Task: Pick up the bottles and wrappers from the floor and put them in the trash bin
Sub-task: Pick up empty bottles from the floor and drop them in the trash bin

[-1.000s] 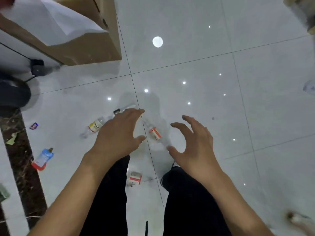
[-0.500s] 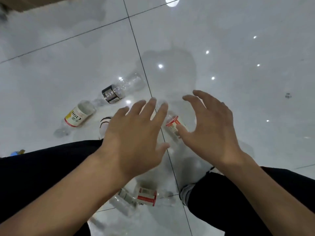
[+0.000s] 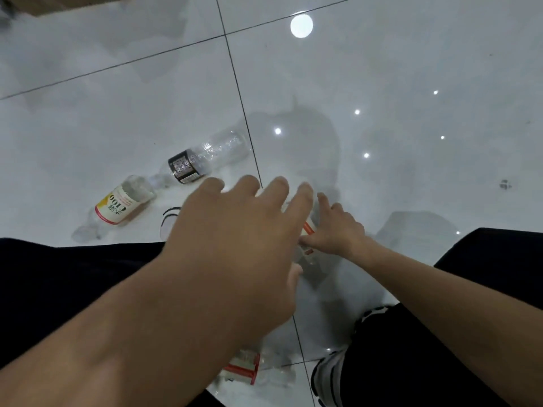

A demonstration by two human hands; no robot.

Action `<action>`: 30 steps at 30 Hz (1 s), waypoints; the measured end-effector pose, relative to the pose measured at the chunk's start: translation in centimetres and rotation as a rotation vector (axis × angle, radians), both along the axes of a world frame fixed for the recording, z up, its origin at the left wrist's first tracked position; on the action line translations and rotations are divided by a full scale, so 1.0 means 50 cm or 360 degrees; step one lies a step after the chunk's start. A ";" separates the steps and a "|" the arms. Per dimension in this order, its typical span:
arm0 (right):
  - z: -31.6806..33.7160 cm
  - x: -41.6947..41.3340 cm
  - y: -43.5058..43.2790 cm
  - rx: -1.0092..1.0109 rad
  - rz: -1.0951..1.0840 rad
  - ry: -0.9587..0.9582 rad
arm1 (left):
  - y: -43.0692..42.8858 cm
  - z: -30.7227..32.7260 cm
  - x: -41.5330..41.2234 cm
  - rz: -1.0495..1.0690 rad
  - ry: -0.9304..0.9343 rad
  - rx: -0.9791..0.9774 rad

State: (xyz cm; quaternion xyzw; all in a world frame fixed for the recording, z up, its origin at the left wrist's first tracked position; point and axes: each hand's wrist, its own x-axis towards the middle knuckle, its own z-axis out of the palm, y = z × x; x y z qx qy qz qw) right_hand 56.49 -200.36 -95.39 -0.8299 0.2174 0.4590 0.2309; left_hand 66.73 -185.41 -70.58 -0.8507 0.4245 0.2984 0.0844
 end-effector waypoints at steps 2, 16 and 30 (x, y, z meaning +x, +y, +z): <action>-0.023 -0.012 0.020 0.0003 -0.0032 -0.0009 | 0.004 -0.004 0.007 -0.0008 -0.0036 -0.0004; 0.258 0.164 -0.068 0.0416 -0.0455 -0.0492 | -0.017 0.025 0.112 0.0083 -0.0449 -0.0108; 0.330 0.124 -0.084 0.0520 -0.0959 -0.1122 | -0.031 0.018 0.132 0.0115 -0.0617 -0.0299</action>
